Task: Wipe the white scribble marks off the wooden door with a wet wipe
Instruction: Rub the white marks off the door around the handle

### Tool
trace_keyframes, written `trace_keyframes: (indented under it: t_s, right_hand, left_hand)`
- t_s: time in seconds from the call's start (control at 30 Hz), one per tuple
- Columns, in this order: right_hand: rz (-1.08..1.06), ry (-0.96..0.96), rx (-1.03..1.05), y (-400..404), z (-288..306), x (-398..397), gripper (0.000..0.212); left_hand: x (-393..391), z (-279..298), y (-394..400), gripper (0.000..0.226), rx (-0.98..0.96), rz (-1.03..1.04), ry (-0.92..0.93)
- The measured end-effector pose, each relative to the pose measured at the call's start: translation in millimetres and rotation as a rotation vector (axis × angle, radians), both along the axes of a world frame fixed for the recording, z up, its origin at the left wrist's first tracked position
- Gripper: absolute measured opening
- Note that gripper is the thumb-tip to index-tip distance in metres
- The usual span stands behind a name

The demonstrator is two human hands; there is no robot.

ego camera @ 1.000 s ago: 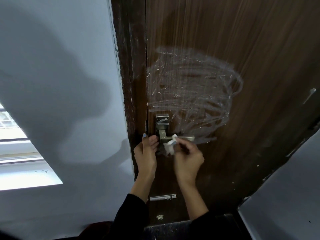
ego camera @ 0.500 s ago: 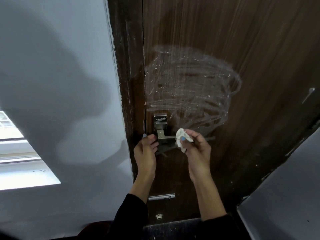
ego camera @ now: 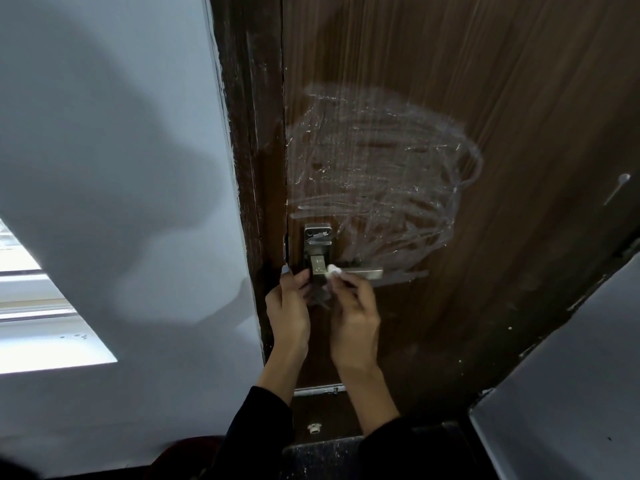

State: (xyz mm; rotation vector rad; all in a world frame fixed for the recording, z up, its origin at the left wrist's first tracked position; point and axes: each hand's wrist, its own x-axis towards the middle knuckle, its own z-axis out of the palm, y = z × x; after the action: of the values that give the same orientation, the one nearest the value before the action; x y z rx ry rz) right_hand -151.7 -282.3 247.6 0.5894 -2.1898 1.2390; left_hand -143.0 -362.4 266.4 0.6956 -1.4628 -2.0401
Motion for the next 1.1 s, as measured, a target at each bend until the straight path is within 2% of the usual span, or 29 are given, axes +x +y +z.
trace_keyframes:
  t_s: [0.17,0.23,0.37,0.4,0.53,0.6,0.7,0.77,0.83,0.97,1.1]
  right_hand:
    - [-0.306,-0.001,-0.218,29,9,-23,0.024]
    - [-0.268,0.001,-0.204,16,5,-16,0.025]
    - [0.026,-0.08,-0.095,-13,-3,3,0.034]
    - [0.017,-0.066,-0.069,-10,-3,3,0.034]
    - [-0.275,-0.027,-0.153,23,13,-13,0.028]
    - [-0.327,-0.06,-0.078,24,24,-15,0.033]
    - [-0.109,-0.165,0.135,-11,34,2,0.036]
    - [0.026,-0.132,0.262,-31,35,16,0.032]
    - [0.025,-0.079,0.361,-30,39,17,0.031]
    - [-0.206,-0.217,0.289,-6,54,-3,0.03]
    - [-0.019,-0.181,0.409,-30,65,0,0.031]
  left_hand:
    - [4,0,-2,0.044,-0.105,-0.04,-0.023]
    - [4,-1,-2,0.048,-0.151,-0.037,-0.031]
    - [5,-1,0,0.057,-0.152,-0.025,-0.013]
    - [5,0,0,0.059,-0.149,-0.025,-0.016]
    - [8,2,-6,0.071,-0.193,-0.096,-0.018]
    - [10,2,-9,0.066,-0.183,-0.126,-0.006]
    - [10,2,-11,0.063,-0.172,-0.133,-0.007]
    - [9,2,-14,0.064,-0.148,-0.122,-0.023]
    - [10,4,-18,0.064,-0.119,-0.111,-0.041]
    - [12,4,-21,0.078,-0.123,-0.174,-0.037]
    - [10,0,-23,0.076,-0.077,-0.172,-0.038]
